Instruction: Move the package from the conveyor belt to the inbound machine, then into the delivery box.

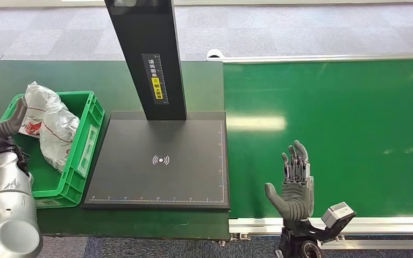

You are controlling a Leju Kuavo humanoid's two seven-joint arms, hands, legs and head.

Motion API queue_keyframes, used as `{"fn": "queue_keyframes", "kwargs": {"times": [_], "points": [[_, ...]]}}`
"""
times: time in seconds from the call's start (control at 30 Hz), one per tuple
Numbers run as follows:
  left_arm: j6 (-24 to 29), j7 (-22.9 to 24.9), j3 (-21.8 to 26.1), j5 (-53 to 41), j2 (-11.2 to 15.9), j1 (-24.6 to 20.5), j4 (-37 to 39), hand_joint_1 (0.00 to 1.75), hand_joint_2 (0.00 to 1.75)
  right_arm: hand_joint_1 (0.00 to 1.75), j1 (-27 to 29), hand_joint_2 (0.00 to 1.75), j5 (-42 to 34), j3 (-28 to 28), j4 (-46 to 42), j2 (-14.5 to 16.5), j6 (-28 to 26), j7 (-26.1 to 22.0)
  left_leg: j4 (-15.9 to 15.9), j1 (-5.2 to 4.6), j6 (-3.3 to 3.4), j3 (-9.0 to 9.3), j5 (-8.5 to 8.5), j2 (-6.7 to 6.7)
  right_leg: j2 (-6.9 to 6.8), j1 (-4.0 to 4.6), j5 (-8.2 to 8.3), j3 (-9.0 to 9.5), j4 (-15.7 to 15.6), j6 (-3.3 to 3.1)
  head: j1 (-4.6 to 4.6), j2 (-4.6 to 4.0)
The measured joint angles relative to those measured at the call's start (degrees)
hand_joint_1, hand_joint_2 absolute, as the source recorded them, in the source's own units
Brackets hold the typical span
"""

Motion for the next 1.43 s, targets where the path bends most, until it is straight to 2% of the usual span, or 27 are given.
{"fn": "queue_keyframes", "kwargs": {"times": [0.2, 0.33, 0.47, 0.53, 0.7, 0.8, 0.97, 1.13, 1.43], "points": [[-7.2, -0.1, -6.2, 12.8, -5.9, 11.1, -16.5, 0.0, 1.75, 0.0, -0.1, 1.75, 0.0, 0.0, 0.9, 0.0, -1.8, 0.0, 0.0, -0.02, 0.02, -0.01, -0.05, -0.01, -0.01, -0.02, -0.04, 0.01, 0.0, 0.03, 0.0, 0.0], [-12.9, -0.1, -11.9, 16.6, -10.0, 18.3, -26.7, 0.0, 1.75, 0.0, -0.1, 1.75, 0.1, 0.0, 1.4, 0.0, -2.5, 0.0, 0.0, -0.02, 0.02, -0.01, -0.06, -0.01, -0.02, -0.03, -0.04, 0.02, 0.0, 0.03, 0.01, -0.01], [-17.5, -0.1, -18.1, 18.1, -13.8, 25.5, -33.3, 0.0, 1.75, 0.0, -0.3, 1.75, 0.3, 0.0, 2.4, 0.0, -3.5, 0.0, 0.0, -0.02, 0.03, 0.0, -0.09, -0.02, -0.01, -0.03, -0.04, 0.03, 0.0, 0.03, -0.01, -0.01], [-16.5, -0.1, -22.1, 17.7, -15.8, 29.4, -35.1, 0.0, 1.75, 0.0, -0.6, 1.75, 0.3, 0.1, 3.6, -0.1, -5.0, 0.0, 0.0, -0.02, 0.04, 0.0, -0.1, -0.02, -0.01, -0.03, -0.04, 0.03, 0.0, 0.03, -0.01, 0.0], [-6.4, -0.1, -33.5, 16.8, -19.6, 37.4, -35.7, 0.0, 1.75, 0.0, -2.5, 1.75, 3.8, 1.6, 9.3, -0.1, -8.8, 0.0, 0.0, -0.02, 0.06, -0.01, -0.13, -0.02, -0.02, -0.03, -0.05, 0.03, 0.0, 0.05, -0.01, -0.01], [-4.4, -0.1, -40.0, 18.6, -21.1, 40.7, -35.2, 0.0, 1.75, 0.0, -4.3, 1.75, 8.2, 3.4, 15.3, 0.1, -11.6, 0.0, 0.0, -0.02, 0.06, -0.01, -0.13, -0.03, -0.02, -0.03, -0.06, 0.05, 0.0, 0.07, -0.01, -0.01], [-8.9, -0.1, -46.7, 22.6, -23.8, 44.2, -33.0, 0.0, 1.75, 0.0, -6.4, 1.75, 10.3, 7.1, 25.5, 0.7, -15.0, 0.0, 0.0, -0.01, 0.06, -0.02, -0.13, -0.08, -0.03, -0.02, -0.07, 0.05, 0.0, 0.07, -0.02, 0.0], [-11.7, -0.1, -47.6, 24.5, -25.6, 45.2, -30.5, 0.0, 1.75, 0.0, -6.9, 1.75, 10.0, 8.9, 30.2, 1.0, -16.3, 0.0, 0.0, -0.01, 0.05, -0.02, -0.13, -0.15, -0.03, -0.02, -0.08, 0.04, 0.0, 0.07, -0.01, 0.01], [-11.9, -0.1, -47.7, 24.7, -25.9, 45.3, -28.9, 0.0, 1.75, 0.0, -7.4, 1.75, 10.0, 9.8, 32.9, 1.1, -16.6, 0.0, 0.0, -0.01, 0.05, -0.02, -0.13, -0.17, -0.03, -0.02, -0.08, 0.05, 0.0, 0.07, -0.02, 0.0]]}}
